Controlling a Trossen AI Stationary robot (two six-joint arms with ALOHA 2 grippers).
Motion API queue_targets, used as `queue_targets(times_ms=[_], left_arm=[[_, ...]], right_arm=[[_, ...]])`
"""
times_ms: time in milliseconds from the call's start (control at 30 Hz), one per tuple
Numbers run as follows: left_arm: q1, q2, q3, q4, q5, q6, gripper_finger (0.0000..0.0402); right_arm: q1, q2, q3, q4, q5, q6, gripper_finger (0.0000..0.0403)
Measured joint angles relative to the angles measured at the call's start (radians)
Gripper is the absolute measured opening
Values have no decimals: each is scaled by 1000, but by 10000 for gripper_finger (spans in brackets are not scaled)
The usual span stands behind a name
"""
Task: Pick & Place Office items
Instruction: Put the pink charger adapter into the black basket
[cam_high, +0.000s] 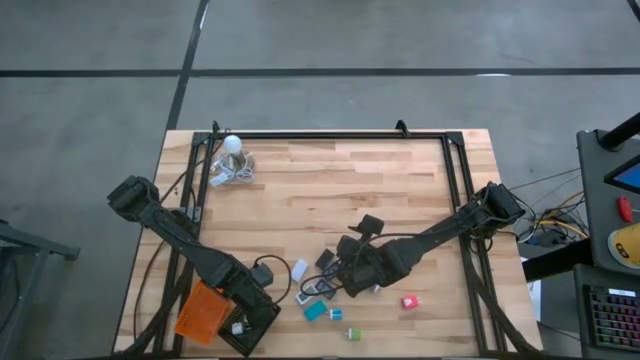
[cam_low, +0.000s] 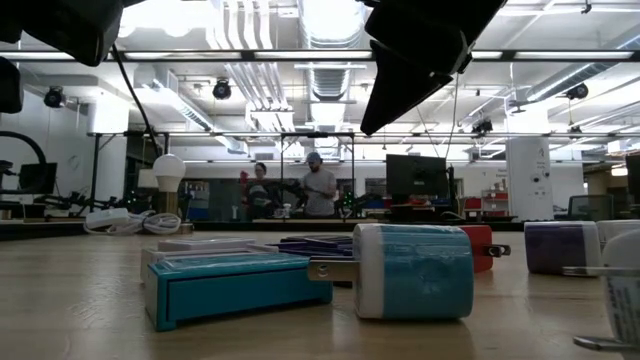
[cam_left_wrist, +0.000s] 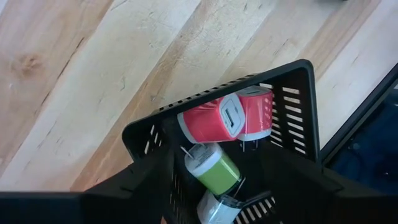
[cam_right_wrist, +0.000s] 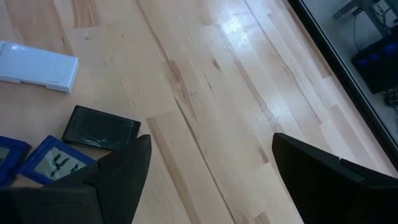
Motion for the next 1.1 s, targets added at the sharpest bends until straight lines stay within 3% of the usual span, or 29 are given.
queue_targets(times_ms=[467, 800, 1100], left_arm=[[51, -43, 4, 0, -9, 151, 243], [104, -197, 3, -5, -314, 357, 243], [103, -339, -2, 0, -740, 694, 243]], right_arm=[[0, 0, 0, 24, 0, 0, 327], [0, 0, 0, 26, 0, 0, 327], [-3, 0, 0, 49, 0, 0, 327]])
